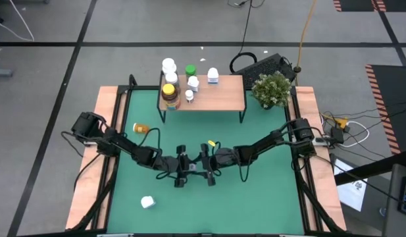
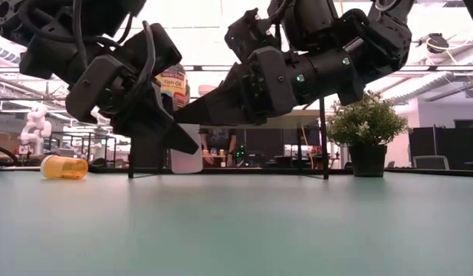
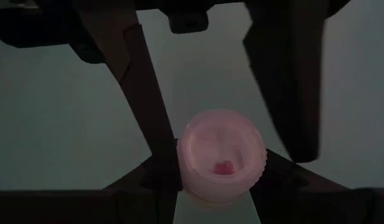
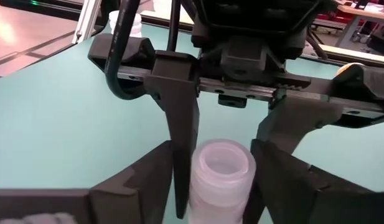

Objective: Pick and place medicine bottles onto shelf by color
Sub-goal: Put the transparent pill bottle on the shelf

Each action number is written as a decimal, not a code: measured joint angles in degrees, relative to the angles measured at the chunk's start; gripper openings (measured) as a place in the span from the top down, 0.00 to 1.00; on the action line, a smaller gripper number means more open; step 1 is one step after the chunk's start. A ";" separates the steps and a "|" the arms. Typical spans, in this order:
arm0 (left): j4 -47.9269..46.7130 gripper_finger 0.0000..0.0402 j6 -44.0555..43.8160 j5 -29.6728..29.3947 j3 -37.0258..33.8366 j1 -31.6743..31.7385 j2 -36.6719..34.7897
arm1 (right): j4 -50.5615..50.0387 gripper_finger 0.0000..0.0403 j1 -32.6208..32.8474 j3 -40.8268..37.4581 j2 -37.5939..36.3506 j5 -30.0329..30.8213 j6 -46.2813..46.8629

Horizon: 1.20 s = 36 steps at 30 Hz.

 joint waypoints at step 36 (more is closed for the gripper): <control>-4.14 0.16 -14.64 -1.42 0.17 -0.10 -0.15 | -16.37 0.64 -2.20 -0.33 -14.21 0.87 -5.95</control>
